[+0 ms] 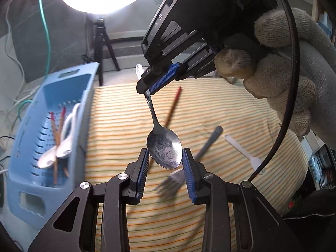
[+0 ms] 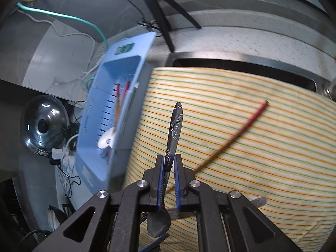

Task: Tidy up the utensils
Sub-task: 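Lift the metal spoon over the blue basket and open the right tool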

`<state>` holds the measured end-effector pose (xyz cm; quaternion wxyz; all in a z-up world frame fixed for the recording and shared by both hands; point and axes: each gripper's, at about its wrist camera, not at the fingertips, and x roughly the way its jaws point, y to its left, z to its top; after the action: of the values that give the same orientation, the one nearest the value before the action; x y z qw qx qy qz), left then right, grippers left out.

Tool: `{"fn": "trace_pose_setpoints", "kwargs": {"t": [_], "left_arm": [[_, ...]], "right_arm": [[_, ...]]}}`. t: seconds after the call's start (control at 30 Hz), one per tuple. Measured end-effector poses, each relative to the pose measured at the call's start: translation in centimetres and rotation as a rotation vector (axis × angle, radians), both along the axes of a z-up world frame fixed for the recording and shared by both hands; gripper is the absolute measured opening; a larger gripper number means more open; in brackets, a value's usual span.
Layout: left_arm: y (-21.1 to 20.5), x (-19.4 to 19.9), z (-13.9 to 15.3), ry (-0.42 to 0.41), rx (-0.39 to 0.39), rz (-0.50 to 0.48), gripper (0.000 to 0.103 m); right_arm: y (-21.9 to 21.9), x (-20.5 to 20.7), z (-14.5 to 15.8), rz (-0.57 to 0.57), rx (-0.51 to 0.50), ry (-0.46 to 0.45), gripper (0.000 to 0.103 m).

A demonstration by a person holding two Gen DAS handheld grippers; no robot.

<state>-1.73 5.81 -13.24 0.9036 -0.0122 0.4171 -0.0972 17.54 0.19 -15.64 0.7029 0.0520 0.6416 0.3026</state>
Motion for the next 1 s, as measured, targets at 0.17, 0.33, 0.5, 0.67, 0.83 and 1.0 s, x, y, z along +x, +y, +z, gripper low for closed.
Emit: {"fn": "trace_pose_setpoints", "kwargs": {"t": [0.17,0.33,0.5,0.67,0.83,1.0], "left_arm": [[4.3,0.4,0.3,-0.011,0.014,0.027,0.031],[7.7,0.6,0.4,-0.007,0.032,0.047,0.031],[10.3,1.0,-0.2,0.011,0.049,0.063,0.031],[12.1,1.4,-0.9,0.033,0.066,0.073,0.031],[12.9,1.5,-1.6,0.058,0.062,0.079,0.031],[13.5,1.8,-1.6,0.07,0.048,0.105,0.03]], "right_arm": [[4.6,0.3,1.2,0.011,0.035,-0.016,0.008],[8.9,0.9,1.6,0.021,0.06,-0.011,0.007],[11.8,1.1,0.9,0.028,0.074,0.005,0.007],[14.1,1.5,-0.3,0.039,0.076,0.016,0.007],[15.4,1.6,-1.2,0.056,0.065,0.017,0.007],[15.8,1.8,-1.7,0.062,0.066,0.01,0.008]]}}
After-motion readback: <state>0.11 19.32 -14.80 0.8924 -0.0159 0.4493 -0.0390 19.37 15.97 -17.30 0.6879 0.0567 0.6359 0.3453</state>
